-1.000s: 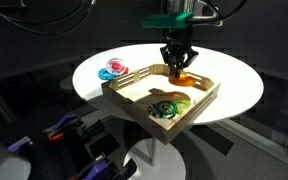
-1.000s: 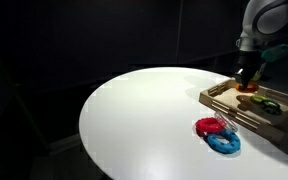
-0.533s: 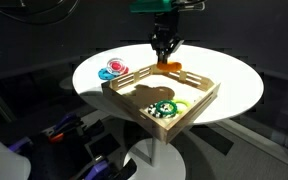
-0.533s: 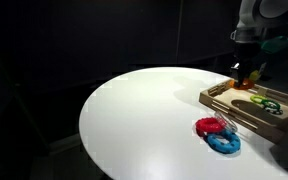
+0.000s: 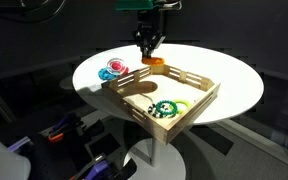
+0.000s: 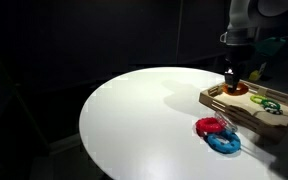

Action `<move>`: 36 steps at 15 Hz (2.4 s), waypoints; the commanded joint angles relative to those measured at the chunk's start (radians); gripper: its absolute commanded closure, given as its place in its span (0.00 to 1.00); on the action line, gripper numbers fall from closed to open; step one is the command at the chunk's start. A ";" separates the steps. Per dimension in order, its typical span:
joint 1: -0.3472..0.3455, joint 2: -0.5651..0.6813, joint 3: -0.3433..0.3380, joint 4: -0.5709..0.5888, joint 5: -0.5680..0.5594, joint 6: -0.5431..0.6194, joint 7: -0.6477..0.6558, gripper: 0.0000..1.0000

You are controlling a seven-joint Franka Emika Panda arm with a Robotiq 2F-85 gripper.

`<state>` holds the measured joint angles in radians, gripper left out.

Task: Remove the orange ring from the crate and put it on the pile of rings on the left

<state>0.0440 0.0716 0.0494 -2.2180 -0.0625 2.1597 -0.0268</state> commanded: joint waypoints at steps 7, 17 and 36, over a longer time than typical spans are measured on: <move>0.059 0.016 0.055 -0.006 0.021 -0.063 -0.012 0.93; 0.050 0.040 0.040 -0.005 0.014 -0.082 -0.010 0.09; -0.065 -0.144 -0.076 -0.022 -0.007 -0.127 0.033 0.00</move>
<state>-0.0111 -0.0036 -0.0215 -2.2215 -0.0575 2.0628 -0.0197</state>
